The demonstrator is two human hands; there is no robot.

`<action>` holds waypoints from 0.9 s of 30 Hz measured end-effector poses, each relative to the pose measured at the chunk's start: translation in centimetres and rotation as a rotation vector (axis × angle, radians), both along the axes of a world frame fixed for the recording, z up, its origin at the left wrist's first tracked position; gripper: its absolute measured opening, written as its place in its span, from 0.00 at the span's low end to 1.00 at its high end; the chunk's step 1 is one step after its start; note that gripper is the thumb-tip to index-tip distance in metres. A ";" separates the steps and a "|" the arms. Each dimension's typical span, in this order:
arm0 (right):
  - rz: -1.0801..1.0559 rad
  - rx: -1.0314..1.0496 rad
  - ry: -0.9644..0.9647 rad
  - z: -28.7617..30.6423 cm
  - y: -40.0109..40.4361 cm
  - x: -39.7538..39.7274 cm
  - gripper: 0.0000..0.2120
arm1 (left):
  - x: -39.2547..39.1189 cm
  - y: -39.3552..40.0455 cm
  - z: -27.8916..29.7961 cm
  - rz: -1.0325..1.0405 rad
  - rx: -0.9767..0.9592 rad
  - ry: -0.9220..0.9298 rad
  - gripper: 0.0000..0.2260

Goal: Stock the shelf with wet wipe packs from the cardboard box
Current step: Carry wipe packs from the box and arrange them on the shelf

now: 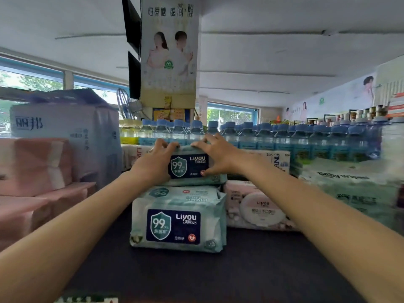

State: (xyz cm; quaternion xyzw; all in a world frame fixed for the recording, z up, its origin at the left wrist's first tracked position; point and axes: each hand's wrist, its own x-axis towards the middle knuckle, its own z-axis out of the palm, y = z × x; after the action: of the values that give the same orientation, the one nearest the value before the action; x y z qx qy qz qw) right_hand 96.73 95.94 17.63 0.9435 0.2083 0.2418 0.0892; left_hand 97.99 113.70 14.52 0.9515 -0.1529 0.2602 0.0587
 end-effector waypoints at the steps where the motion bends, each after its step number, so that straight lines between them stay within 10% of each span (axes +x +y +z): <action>1: -0.007 0.012 0.005 -0.3 0.0 -0.4 0.39 | -0.2 -0.1 -0.3 0.026 0.014 -0.012 0.36; 7: -0.040 0.118 -0.037 -0.1 -1.4 -4.5 0.29 | -3.6 -0.5 0.1 0.048 0.036 -0.181 0.28; 17: -0.501 0.079 0.114 -4.2 -6.3 -20.7 0.17 | -15.3 -9.4 -3.1 -0.596 -0.047 -0.214 0.19; 27: -1.238 0.336 0.592 -18.1 -13.1 -57.1 0.15 | -40.8 -24.2 -16.0 -1.386 0.312 0.047 0.21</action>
State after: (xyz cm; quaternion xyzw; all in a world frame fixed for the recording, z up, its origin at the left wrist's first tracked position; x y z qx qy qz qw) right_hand 39.67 82.81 -0.46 0.9157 -0.3914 -0.0912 0.0029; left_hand 57.16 89.53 -1.46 0.6380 -0.7571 0.1175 0.0768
